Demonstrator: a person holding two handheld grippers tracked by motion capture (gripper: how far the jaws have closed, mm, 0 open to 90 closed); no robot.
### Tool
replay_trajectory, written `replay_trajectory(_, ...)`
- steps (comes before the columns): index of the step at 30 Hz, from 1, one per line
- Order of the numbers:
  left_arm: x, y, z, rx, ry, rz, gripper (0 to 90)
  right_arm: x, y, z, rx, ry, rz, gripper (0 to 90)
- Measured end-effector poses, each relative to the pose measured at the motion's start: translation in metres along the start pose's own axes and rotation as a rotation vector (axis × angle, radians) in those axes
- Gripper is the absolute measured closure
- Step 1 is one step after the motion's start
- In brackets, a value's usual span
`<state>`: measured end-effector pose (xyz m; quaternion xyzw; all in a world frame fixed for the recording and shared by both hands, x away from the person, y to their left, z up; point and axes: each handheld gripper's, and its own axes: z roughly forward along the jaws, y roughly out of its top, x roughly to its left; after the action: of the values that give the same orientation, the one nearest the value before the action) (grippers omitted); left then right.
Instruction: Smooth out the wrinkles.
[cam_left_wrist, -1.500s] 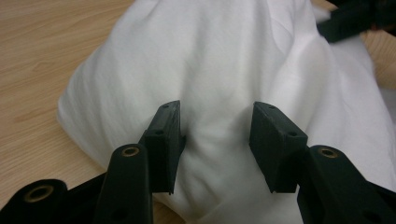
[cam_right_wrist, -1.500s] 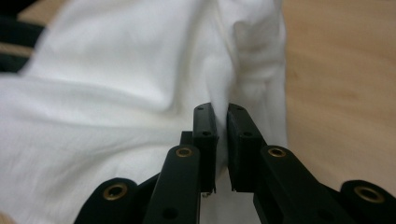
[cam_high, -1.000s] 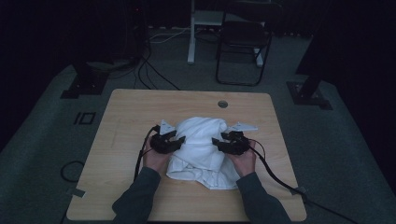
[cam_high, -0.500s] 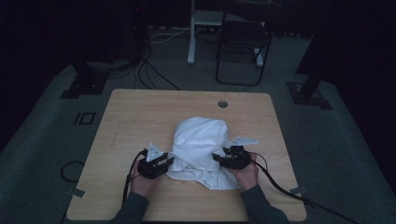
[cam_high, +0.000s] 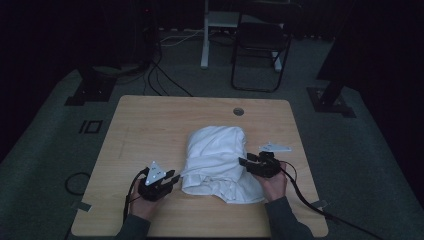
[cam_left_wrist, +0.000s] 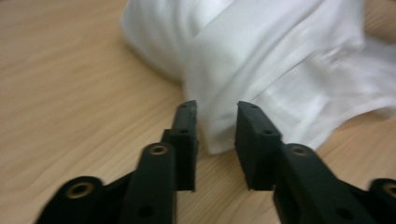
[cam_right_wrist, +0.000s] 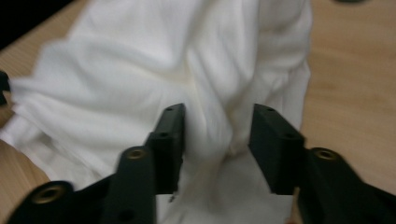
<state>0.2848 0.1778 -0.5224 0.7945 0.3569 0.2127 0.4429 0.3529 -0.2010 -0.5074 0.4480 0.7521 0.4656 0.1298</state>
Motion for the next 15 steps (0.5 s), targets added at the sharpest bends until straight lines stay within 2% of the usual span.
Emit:
replay_trajectory(1,-0.002,0.007,0.000,-0.031,-0.014,0.003,62.2,0.006,0.008,-0.004,-0.060,0.019,-0.031,47.2)
replay_trajectory(3,-0.003,0.016,0.004,-0.051,-0.018,0.005,59.0,0.014,0.018,-0.004,-0.100,0.036,-0.065,45.5)
replay_trajectory(4,-0.003,0.016,0.004,-0.051,-0.018,0.005,57.4,0.014,0.018,-0.004,-0.100,0.036,-0.065,45.5)
replay_trajectory(5,-0.005,0.027,0.012,-0.062,-0.039,0.011,56.6,0.021,0.029,0.001,-0.121,0.046,-0.103,45.3)
replay_trajectory(6,-0.005,0.027,0.012,-0.062,-0.039,0.011,56.1,0.021,0.029,0.001,-0.121,0.046,-0.103,45.3)
replay_trajectory(7,-0.008,0.036,0.025,-0.045,-0.077,0.013,54.5,0.025,0.036,0.014,-0.113,0.048,-0.125,45.1)
replay_trajectory(8,-0.008,0.036,0.025,-0.045,-0.077,0.013,54.1,0.025,0.036,0.014,-0.113,0.048,-0.125,45.1)
replay_trajectory(9,-0.017,0.040,0.039,-0.016,-0.115,0.027,54.3,0.023,0.035,0.032,-0.045,0.023,-0.128,45.8)
replay_trajectory(10,-0.017,0.040,0.039,-0.016,-0.115,0.027,55.5,0.023,0.035,0.032,-0.045,0.023,-0.128,45.8)
replay_trajectory(11,-0.028,0.040,0.048,0.003,-0.166,0.041,55.7,0.019,0.027,0.050,0.043,-0.050,-0.146,47.4)
replay_trajectory(12,-0.028,0.040,0.048,0.003,-0.166,0.041,55.9,0.019,0.027,0.050,0.043,-0.050,-0.146,47.4)
replay_trajectory(13,-0.033,0.039,0.052,0.011,-0.180,0.051,57.4,0.010,0.016,0.062,0.093,-0.071,-0.108,48.0)
replay_trajectory(14,-0.037,0.037,0.054,0.016,-0.198,0.055,57.4,0.010,0.016,0.062,0.093,-0.071,-0.108,48.0)
replay_trajectory(15,-0.042,0.035,0.057,0.024,-0.220,0.054,58.4,0.005,0.012,0.066,0.108,-0.074,-0.086,48.0)
